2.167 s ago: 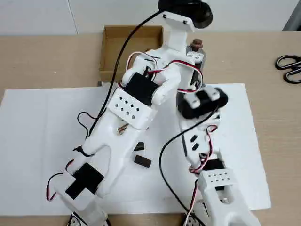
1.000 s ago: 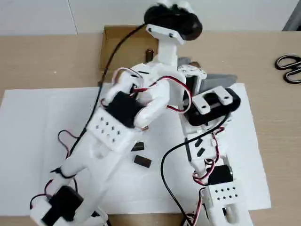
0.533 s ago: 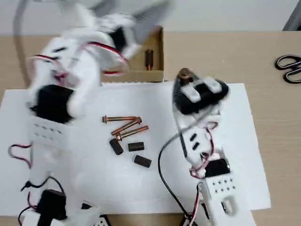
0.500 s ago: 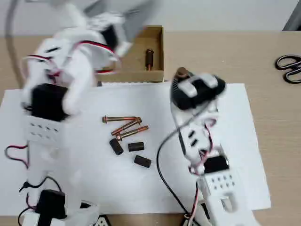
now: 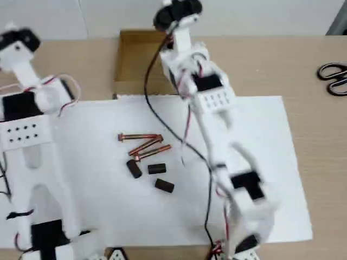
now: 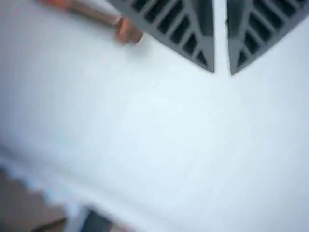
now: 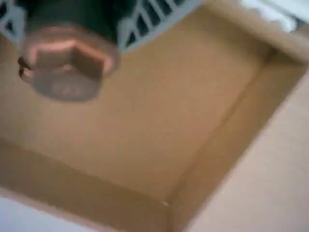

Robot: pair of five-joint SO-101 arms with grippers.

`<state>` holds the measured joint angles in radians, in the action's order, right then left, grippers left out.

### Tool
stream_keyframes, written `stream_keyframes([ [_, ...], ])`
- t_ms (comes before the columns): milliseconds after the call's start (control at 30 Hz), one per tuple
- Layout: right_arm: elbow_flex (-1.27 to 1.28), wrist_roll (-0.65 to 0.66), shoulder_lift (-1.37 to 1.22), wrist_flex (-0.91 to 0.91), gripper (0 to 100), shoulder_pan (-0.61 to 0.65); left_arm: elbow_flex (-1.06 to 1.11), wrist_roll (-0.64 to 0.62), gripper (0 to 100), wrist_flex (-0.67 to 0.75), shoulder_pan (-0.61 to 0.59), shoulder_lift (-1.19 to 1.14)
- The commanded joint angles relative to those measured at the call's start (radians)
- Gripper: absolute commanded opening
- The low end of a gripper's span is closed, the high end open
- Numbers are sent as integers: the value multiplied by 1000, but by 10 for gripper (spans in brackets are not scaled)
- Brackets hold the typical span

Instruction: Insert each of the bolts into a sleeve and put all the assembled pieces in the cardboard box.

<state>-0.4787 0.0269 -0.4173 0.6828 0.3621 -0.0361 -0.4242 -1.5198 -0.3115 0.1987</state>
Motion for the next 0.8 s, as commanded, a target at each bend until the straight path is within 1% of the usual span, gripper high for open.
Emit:
stream_keyframes([
  [0, -446, -8, -203, 90, 2, 5, 64, -6, 6, -52, -41, 40],
  [133, -683, -6, -403, 116, 2, 22, 180, -3, 6, -40, -64, 40],
  [267, -775, -5, -565, 114, 2, 36, 286, 0, 6, -12, -63, 94],
  [367, -830, -8, -650, 111, 2, 38, 383, 2, 6, 31, -60, 224],
  [467, -878, -11, -723, 87, 2, 38, 487, 51, 6, 74, -52, 404],
  [567, -907, -11, -769, 54, 2, 33, 590, 77, 6, 103, -8, 603],
  [700, -931, -8, -796, 51, 5, 33, 720, 80, 6, 103, 72, 830],
  [767, -931, -6, -796, 77, 32, 31, 786, 80, 6, 106, 95, 902],
])
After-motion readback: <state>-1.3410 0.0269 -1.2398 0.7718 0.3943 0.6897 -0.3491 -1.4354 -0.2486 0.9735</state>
